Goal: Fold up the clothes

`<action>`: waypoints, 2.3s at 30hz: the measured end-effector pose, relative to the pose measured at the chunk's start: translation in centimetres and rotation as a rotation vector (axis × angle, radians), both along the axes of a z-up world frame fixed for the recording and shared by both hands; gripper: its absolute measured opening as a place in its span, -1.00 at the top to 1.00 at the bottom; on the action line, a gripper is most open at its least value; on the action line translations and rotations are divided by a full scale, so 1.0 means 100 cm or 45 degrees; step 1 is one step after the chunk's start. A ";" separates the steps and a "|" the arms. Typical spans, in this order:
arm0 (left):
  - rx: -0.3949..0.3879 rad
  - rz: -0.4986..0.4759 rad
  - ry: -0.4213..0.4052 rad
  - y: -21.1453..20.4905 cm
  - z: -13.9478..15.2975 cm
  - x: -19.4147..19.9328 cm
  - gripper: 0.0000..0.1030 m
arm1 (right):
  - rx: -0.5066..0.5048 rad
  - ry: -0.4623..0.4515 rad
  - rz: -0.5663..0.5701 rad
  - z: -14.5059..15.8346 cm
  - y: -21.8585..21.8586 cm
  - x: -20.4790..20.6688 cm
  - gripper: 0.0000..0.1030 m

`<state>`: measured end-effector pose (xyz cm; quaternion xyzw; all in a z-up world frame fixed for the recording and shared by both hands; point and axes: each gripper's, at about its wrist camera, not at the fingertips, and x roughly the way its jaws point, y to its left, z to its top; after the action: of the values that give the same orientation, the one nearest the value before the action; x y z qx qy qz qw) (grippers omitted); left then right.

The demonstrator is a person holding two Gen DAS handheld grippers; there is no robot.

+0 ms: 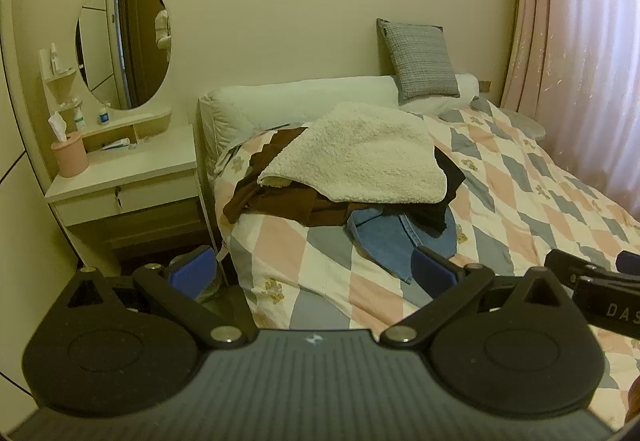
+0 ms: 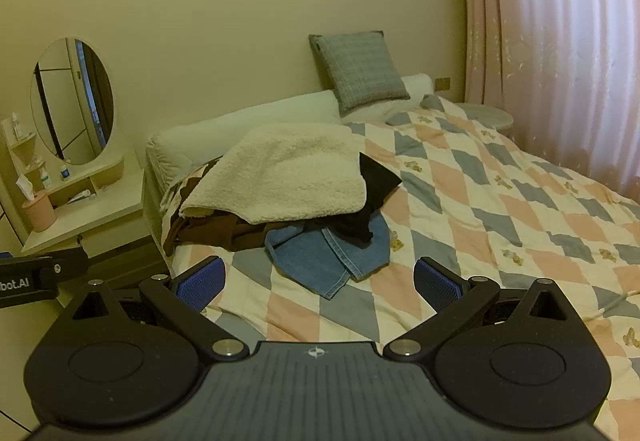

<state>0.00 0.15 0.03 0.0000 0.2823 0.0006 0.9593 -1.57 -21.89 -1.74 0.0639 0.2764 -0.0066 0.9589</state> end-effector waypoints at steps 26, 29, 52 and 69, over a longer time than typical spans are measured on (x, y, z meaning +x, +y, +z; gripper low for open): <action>-0.034 -0.027 0.090 0.017 0.003 0.024 -0.99 | 0.006 0.045 0.011 0.009 0.019 0.046 -1.00; -0.034 -0.036 0.097 0.016 0.001 0.029 -0.99 | 0.016 0.059 0.015 0.008 0.017 0.056 -1.00; -0.057 -0.048 0.156 0.018 -0.022 0.091 -0.99 | 0.006 0.070 0.038 -0.016 0.008 0.115 -1.00; 0.180 -0.250 0.202 0.065 -0.097 0.290 -0.98 | -0.280 -0.065 0.034 -0.078 0.067 0.258 -1.00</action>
<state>28.96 6.60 -9.70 0.0954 0.3553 -0.0736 0.9269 24.22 -15.15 -9.50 -0.0451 0.2503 -0.0226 0.9668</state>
